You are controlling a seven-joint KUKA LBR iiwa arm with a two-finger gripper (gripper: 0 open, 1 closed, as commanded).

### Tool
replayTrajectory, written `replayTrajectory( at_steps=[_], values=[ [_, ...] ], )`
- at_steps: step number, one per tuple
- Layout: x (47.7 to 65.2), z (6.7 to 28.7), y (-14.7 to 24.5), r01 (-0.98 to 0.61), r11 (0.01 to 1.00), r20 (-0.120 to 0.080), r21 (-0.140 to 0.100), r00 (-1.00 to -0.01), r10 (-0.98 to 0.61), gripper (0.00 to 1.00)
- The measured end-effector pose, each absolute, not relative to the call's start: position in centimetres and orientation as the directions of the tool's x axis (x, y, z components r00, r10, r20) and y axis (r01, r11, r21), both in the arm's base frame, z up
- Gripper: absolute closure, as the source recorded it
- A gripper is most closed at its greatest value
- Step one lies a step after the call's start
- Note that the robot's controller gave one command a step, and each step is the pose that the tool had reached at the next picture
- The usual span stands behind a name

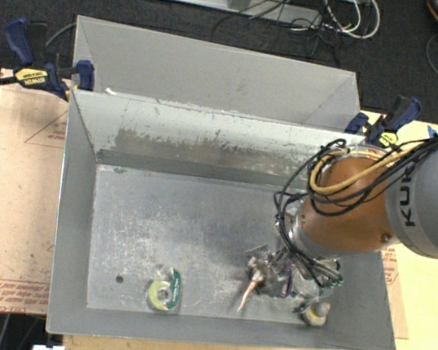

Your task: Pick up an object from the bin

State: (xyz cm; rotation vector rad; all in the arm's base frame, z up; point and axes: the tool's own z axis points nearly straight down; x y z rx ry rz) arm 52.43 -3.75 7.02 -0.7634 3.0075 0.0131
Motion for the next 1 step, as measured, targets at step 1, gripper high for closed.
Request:
replayTrajectory(
  at_steps=[1],
  values=[
    [52.43, 7.03, -3.76, -0.477, 0.879, -0.04, -0.001, -0.878, -0.476, 1.0]
  ],
)
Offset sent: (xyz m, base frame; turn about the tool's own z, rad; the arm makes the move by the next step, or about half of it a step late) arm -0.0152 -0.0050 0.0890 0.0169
